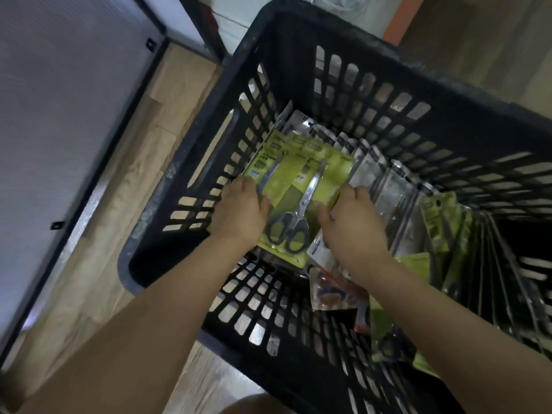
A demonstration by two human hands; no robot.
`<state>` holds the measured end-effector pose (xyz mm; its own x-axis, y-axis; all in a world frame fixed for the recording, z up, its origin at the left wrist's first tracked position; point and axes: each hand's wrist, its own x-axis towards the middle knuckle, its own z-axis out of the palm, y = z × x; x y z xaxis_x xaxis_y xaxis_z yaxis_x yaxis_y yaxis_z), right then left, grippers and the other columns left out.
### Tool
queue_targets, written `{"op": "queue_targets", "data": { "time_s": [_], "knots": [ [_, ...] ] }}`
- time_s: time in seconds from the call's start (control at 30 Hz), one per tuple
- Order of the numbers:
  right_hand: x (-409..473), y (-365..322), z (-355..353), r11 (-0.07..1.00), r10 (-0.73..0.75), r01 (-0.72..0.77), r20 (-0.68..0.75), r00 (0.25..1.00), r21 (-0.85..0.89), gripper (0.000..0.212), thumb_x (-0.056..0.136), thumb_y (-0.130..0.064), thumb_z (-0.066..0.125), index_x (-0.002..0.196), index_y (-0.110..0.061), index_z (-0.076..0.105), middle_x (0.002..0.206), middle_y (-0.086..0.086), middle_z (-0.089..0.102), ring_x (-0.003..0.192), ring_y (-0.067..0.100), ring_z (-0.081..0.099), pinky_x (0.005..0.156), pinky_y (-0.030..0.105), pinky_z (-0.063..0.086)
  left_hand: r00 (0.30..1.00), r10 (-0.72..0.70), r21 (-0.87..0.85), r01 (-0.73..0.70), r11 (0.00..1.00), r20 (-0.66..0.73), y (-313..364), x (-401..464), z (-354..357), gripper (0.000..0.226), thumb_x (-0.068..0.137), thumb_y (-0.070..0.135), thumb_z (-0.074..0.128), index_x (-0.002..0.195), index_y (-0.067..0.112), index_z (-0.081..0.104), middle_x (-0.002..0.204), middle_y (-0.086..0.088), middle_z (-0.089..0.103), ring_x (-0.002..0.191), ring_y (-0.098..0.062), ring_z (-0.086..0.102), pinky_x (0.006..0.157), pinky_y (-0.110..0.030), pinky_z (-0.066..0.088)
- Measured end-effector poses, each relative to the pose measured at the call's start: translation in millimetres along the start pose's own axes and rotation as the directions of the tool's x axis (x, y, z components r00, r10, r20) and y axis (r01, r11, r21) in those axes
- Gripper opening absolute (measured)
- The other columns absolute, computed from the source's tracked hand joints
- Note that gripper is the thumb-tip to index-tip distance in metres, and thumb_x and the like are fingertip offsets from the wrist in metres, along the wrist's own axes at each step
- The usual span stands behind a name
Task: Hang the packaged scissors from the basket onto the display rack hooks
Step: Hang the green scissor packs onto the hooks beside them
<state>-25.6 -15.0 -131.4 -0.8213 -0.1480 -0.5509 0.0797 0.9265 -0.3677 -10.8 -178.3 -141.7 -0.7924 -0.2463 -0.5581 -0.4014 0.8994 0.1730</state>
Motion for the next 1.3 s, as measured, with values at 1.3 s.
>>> {"op": "queue_targets", "data": {
  "time_s": [1.3],
  "knots": [
    [7, -10, 12, 0.700, 0.329, -0.352, 0.157, 0.931, 0.622, 0.031, 0.096, -0.026, 0.050, 0.071, -0.018, 0.034, 0.064, 0.000, 0.034, 0.057, 0.017, 0.035, 0.056, 0.029, 0.030, 0.935, -0.354, -0.488, 0.319, 0.813, 0.020, -7, -20, 9, 0.085, 0.065, 0.042, 0.082, 0.129, 0.010, 0.036, 0.131, -0.011, 0.046, 0.122, -0.029, 0.042, 0.101, -0.047, 0.039]
  ]
}}
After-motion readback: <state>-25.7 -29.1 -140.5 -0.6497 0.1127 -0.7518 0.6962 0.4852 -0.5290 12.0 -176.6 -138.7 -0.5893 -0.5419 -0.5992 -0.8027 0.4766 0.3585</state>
